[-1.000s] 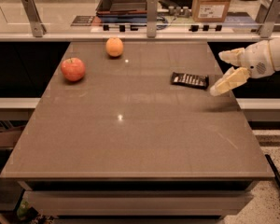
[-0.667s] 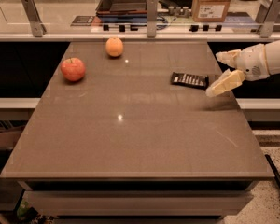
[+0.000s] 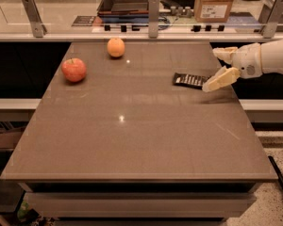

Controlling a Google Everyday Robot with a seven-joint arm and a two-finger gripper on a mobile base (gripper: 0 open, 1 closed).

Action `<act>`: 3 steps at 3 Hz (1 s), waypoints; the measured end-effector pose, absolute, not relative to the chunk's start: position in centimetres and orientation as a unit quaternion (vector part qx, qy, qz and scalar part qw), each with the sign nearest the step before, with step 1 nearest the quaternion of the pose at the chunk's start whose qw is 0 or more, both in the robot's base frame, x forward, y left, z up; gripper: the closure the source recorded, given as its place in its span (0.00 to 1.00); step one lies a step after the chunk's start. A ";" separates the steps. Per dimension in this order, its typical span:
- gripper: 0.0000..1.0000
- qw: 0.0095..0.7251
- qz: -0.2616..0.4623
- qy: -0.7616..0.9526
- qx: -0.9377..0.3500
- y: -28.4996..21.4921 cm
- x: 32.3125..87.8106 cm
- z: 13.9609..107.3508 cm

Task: Pick rxbar chocolate

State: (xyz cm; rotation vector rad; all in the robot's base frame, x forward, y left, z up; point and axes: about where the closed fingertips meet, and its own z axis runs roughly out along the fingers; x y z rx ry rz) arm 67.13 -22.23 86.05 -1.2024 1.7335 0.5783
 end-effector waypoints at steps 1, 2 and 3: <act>0.00 0.461 0.246 0.703 -0.483 -22.2 68.0 85.2; 0.00 0.461 0.247 0.704 -0.481 -22.3 68.0 85.1; 0.00 0.457 0.251 0.711 -0.471 -22.6 67.4 83.9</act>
Offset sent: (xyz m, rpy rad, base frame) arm 0.0052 -0.0137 -0.0280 0.0405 0.0504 -0.0291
